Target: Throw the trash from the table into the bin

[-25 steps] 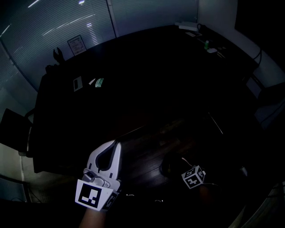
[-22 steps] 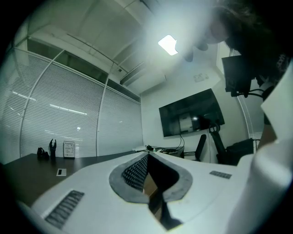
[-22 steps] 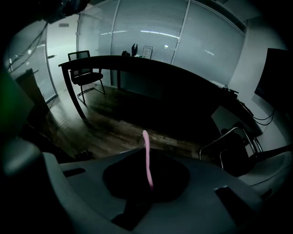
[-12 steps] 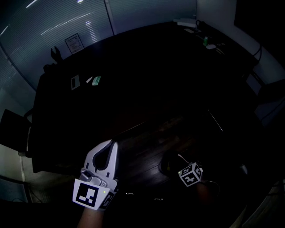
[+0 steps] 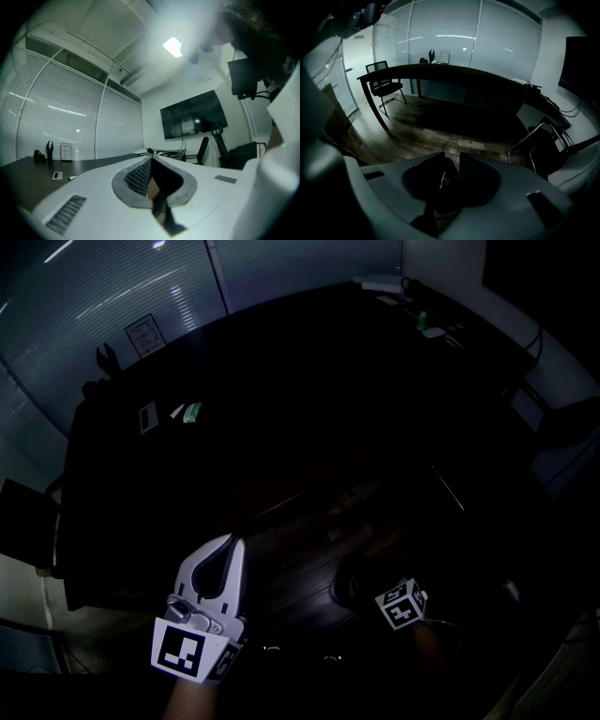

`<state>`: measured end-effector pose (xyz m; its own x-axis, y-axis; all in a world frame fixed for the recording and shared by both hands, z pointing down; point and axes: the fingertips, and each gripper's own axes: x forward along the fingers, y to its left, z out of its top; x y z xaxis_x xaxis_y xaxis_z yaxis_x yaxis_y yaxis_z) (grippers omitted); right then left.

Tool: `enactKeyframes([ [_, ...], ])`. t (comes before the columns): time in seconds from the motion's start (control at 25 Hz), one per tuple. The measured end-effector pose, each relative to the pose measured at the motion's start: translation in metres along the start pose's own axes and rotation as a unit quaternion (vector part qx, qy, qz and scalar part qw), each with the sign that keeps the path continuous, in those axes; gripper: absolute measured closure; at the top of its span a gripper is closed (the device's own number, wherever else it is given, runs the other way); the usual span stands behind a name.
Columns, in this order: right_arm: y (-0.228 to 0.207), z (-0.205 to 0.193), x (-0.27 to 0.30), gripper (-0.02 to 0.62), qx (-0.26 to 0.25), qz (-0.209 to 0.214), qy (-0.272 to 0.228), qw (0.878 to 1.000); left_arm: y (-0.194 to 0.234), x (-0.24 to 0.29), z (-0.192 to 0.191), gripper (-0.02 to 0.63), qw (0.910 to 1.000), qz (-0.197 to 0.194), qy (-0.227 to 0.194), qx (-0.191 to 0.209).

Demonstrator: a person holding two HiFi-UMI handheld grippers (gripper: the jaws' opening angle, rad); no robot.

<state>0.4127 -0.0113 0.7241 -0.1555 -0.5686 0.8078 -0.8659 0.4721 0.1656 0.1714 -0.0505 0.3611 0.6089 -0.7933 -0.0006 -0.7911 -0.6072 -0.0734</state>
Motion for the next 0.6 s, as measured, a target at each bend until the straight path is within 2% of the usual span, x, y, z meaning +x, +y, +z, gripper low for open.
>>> enactKeyframes([
  [0.16, -0.013, 0.025, -0.021, 0.506, 0.051, -0.029, -0.067, 0.996, -0.001, 0.001, 0.004, 0.606, 1.0000, 0.002, -0.006, -0.001],
  [0.36, -0.024, 0.064, -0.071, 0.513, 0.107, -0.059, -0.174, 0.977, 0.000, -0.002, 0.007, 0.606, 0.9999, 0.005, -0.009, 0.001],
  [0.6, -0.039, 0.083, -0.106, 0.545, 0.139, -0.090, -0.231, 0.959, 0.006, -0.004, 0.018, 0.607, 0.9991, 0.034, -0.023, 0.005],
])
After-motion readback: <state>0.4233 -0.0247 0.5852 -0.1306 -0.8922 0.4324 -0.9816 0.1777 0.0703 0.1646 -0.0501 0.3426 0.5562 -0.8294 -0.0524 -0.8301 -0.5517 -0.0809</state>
